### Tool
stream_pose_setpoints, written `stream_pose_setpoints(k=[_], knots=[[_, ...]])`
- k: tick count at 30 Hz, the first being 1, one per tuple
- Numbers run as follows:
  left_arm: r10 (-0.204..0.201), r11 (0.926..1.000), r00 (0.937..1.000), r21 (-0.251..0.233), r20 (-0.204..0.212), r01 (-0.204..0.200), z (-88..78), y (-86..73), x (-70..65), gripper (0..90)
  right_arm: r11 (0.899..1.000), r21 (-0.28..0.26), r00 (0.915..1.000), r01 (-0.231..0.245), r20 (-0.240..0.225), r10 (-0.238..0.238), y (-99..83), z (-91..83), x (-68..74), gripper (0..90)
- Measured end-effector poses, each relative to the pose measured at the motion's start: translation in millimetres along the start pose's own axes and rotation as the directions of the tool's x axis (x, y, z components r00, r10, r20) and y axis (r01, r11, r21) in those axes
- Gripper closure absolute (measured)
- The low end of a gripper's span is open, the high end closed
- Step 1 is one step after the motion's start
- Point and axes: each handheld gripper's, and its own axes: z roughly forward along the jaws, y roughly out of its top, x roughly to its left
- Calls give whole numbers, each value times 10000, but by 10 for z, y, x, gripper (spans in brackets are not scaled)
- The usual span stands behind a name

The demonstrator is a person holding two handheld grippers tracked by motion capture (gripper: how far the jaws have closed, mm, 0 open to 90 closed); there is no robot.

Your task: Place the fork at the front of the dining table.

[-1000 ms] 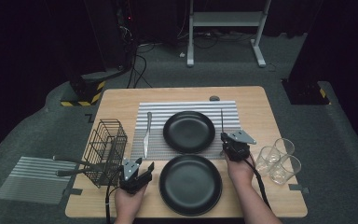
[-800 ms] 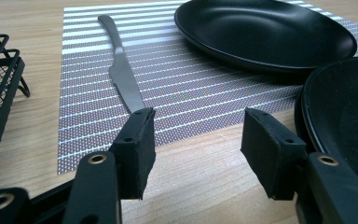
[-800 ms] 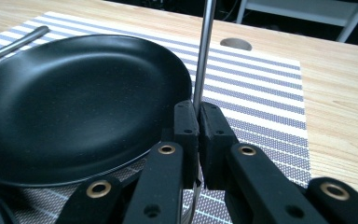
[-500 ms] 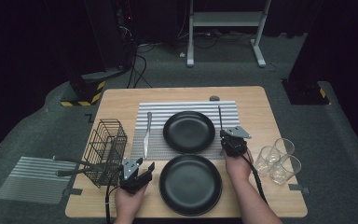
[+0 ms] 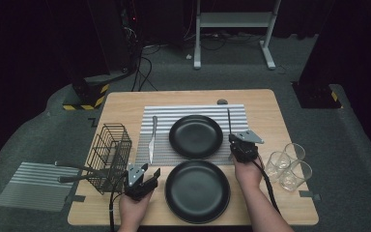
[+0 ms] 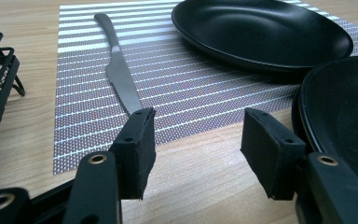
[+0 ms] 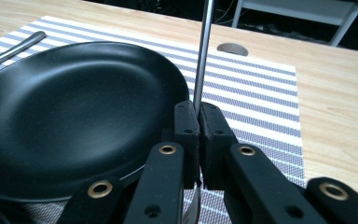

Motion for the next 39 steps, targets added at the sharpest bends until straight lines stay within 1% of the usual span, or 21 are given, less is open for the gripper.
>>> stream_pose_setpoints(k=[1, 2, 4, 9, 11, 13, 14, 16, 18, 19, 20, 24, 25, 27, 28, 29, 30, 31, 35, 36, 39], knots=[[-135, 9999, 9999, 3, -10, 135, 2, -2, -9, 445, 10000, -4, 10000, 19, 23, -19, -8, 2, 4, 867], [-133, 9999, 9999, 9, -15, 134, 2, -2, -9, 445, 10000, 37, 10000, 20, -7, -20, -17, 5, 8, 867], [-3, 10000, 10000, 18, -42, 3, 0, 1, -2, 446, 9998, 191, 10000, 59, 65, -60, -33, 17, 23, 866], [24, 10000, 10000, 17, 7, -24, 0, 2, 2, 449, 9992, 396, 9997, 16, 244, -26, -65, 85, 33, 867], [162, 9999, 9999, 27, 46, -162, 0, 5, 12, 448, 9990, 445, 9996, 67, 272, -79, -67, 103, 26, 867], [-29, 10000, 10000, 19, 11, 29, 1, 1, 0, 448, 9990, 452, 9996, 6, 284, -19, -66, 124, 23, 867], [-14, 10000, 10000, 20, 15, 14, 0, 1, 1, 449, 9992, 385, 9993, -123, 364, 109, -68, 143, 30, 867], [32, 10000, 10000, 16, 62, -32, 6, 2, 1, 449, 9983, 573, 9993, 88, 363, -108, -56, 174, 6, 867], [210, 9998, 9997, 45, 95, -211, 7, 6, 8, 450, 9983, 585, 9988, 82, 474, -110, -43, 223, -13, 867], [191, 9998, 9998, 40, 106, -192, 7, 6, 6, 450, 9984, 570, 9984, -67, 570, 35, -35, 250, -8, 867], [226, 9997, 9997, 69, 112, -227, 5, 7, 9, 450, 9972, 741, 9984, -27, 558, -14, -22, 261, -19, 867], [176, 9998, 9998, 49, 110, -176, 6, 5, 9, 451, 9958, 877, 9975, -258, 671, 200, -9, 329, -76, 866], [203, 9998, 9997, 60, 115, -203, 6, 6, 10, 452, 9964, 765, 9967, -377, 750, 319, -16, 357, -81, 866], [32, 10000, 10000, 19, 85, -32, 11, 3, -4, 452, 9957, 830, 9961, -404, 816, 336, -18, 391, -103, 866], [166, 9998, 9998, 65, 123, -166, 8, 6, 4, 453, 9946, 978, 9965, -336, 793, 259, -14, 400, -117, 865], [233, 9997, 9996, 63, 136, -234, 8, 7, 7, 454, 9938, 1027, 9962, -429, 796, 348, -11, 416, -120, 865], [217, 9997, 9997, 63, 138, -218, 8, 7, 6, 455, 9929, 1122, 9966, -402, 765, 317, -8, 427, -131, 865], [-68, 10000, 9999, 46, 82, 68, 9, 1, -11, 455, 9924, 1150, 9961, -439, 816, 346, -9, 451, -132, 864], [202, 9998, 9996, 77, 191, -204, 10, 8, 7, 457, 9918, 1133, 9941, -594, 968, 485, -16, 527, -162, 864], [161, 9998, 9997, 69, 200, -162, 10, 7, 6, 457, 9890, 1293, 9938, -720, 941, 600, -14, 531, -173, 863], [57, 10000, 9998, 68, 193, -59, 8, 5, 6, 460, 9873, 1289, 9912, -924, 1065, 789, -35, 568, -204, 860]])
